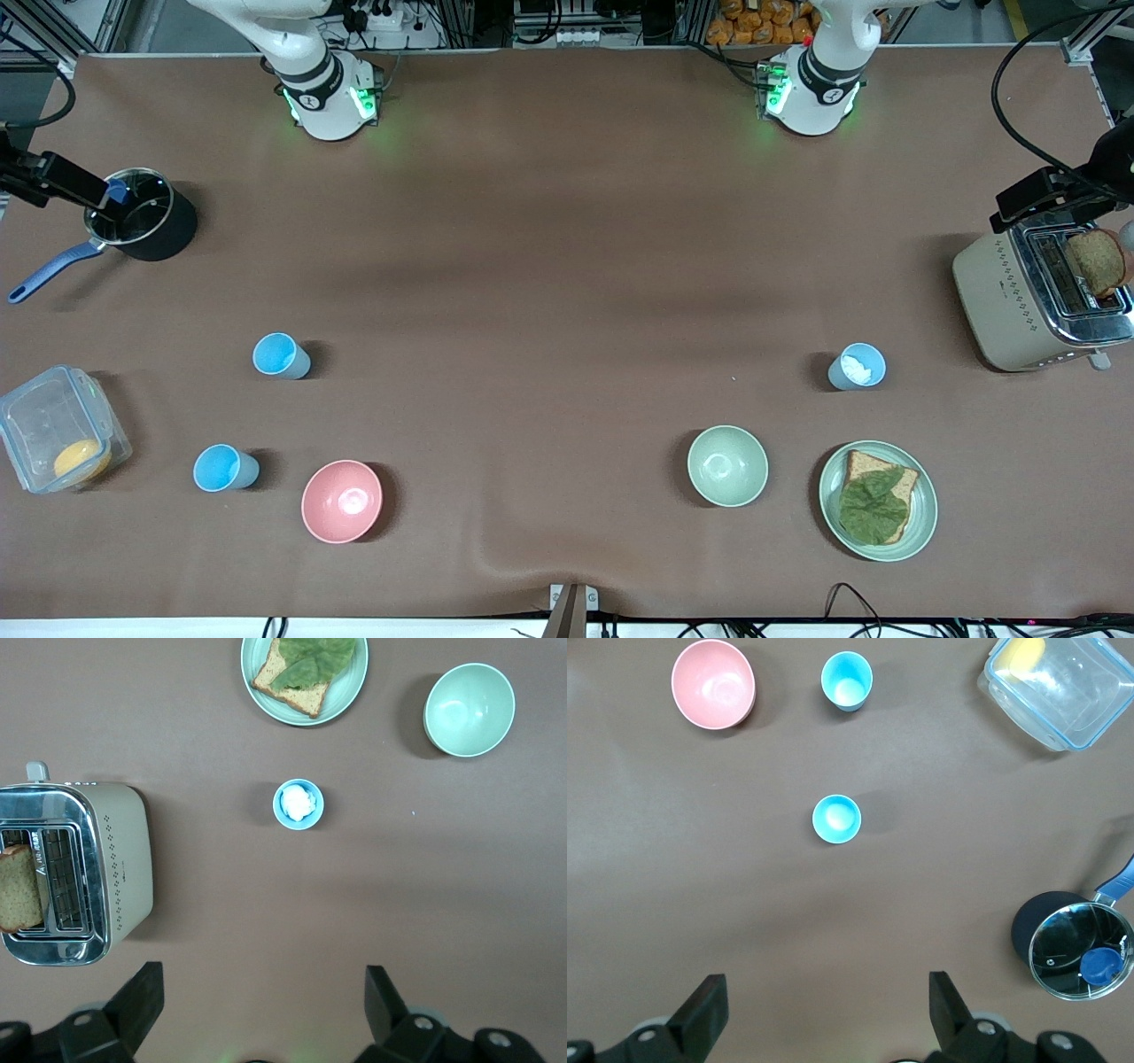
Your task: Stack blue cups with both arms
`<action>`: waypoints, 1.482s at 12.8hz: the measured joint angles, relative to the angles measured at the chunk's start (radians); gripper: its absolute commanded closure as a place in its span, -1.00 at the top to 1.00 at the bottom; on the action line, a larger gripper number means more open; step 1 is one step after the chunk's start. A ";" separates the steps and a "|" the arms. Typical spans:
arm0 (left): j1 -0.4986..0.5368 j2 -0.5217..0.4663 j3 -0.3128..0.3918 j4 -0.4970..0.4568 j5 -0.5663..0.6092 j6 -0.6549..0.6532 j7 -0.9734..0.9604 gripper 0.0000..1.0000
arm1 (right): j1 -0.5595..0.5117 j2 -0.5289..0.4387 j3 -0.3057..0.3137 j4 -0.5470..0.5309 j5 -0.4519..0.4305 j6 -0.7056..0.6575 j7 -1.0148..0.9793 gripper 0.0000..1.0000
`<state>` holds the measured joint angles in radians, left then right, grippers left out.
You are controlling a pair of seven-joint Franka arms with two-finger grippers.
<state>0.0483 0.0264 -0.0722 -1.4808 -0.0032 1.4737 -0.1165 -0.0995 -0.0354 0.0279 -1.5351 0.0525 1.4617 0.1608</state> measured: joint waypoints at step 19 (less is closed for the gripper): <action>0.032 0.160 0.003 -0.561 0.043 0.823 0.018 1.00 | -0.012 0.023 -0.002 0.015 0.000 -0.008 -0.010 1.00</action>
<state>0.0798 0.1862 -0.0695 -2.0421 0.0399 2.2971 -0.0984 -0.1118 -0.0121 0.0261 -1.5204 0.0523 1.4537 0.1509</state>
